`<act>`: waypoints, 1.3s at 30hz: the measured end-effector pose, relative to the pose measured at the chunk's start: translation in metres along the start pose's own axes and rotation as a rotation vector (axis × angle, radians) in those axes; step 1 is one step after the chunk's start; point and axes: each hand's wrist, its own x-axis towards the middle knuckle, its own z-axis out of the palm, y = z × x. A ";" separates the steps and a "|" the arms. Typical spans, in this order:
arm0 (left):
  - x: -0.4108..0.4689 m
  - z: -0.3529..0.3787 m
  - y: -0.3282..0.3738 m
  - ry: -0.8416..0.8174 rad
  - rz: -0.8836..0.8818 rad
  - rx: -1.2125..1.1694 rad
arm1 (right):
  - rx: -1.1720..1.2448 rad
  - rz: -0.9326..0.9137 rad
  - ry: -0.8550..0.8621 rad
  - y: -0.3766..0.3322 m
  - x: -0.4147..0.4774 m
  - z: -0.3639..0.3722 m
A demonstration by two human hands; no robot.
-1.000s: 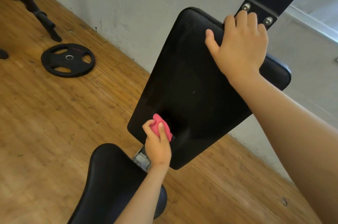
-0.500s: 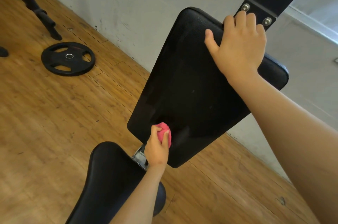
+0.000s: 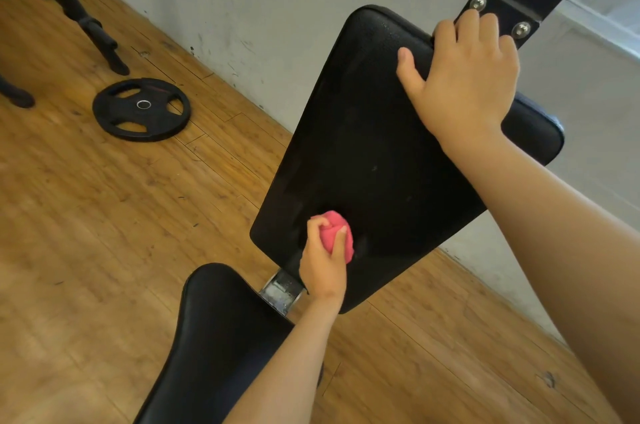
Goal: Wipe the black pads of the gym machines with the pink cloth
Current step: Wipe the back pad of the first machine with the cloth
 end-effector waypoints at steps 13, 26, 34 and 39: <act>-0.003 -0.014 -0.022 0.098 -0.198 0.012 | 0.008 -0.016 0.001 0.001 -0.001 -0.001; 0.042 -0.021 0.021 0.087 0.027 -0.026 | -0.008 -0.015 0.017 0.002 0.000 0.002; 0.040 -0.031 -0.009 0.076 -0.113 -0.003 | 0.083 -0.038 -0.009 0.005 -0.001 -0.007; 0.047 -0.038 -0.013 0.012 -0.111 0.015 | 0.139 -0.565 0.033 -0.018 -0.040 -0.006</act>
